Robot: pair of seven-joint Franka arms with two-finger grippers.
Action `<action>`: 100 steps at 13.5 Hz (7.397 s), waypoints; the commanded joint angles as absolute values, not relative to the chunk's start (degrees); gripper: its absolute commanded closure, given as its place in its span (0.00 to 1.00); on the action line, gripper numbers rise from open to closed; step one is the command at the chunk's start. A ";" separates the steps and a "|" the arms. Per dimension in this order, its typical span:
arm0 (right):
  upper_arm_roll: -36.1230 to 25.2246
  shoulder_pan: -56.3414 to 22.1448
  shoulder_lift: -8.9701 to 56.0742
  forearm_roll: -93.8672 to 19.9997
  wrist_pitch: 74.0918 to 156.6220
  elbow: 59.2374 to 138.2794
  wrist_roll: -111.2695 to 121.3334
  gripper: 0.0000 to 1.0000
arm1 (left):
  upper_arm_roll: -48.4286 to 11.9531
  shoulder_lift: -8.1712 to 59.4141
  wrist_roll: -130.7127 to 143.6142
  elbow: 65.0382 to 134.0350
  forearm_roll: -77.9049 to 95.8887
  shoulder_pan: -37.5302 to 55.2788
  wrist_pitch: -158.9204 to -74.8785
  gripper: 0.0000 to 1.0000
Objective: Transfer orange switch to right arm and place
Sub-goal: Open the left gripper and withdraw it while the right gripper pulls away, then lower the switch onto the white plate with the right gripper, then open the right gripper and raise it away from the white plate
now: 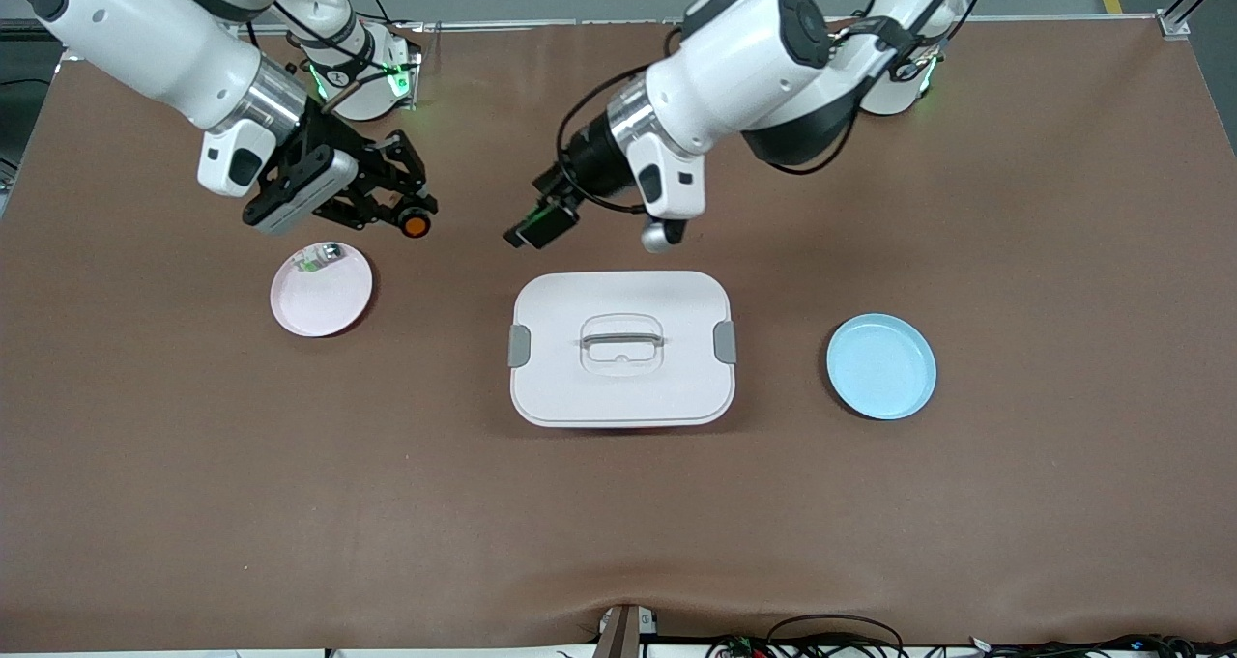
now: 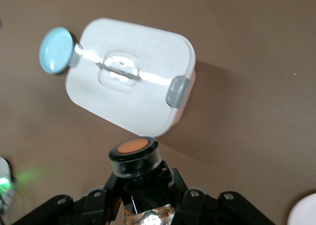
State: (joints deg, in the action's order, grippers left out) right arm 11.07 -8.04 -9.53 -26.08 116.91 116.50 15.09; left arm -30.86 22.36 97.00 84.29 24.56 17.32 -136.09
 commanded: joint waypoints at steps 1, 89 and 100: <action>11.87 -6.33 -9.14 -21.28 114.52 115.40 25.44 1.00 | -30.94 18.64 96.25 84.81 22.07 12.32 -129.13 0.00; 8.44 13.80 6.06 4.63 119.51 118.01 66.89 0.00 | 3.60 1.58 0.53 87.01 -0.09 5.27 -91.41 0.00; 8.79 12.30 8.96 7.91 97.22 93.44 31.67 0.00 | 3.60 1.41 0.53 86.84 -0.18 5.27 -91.32 0.00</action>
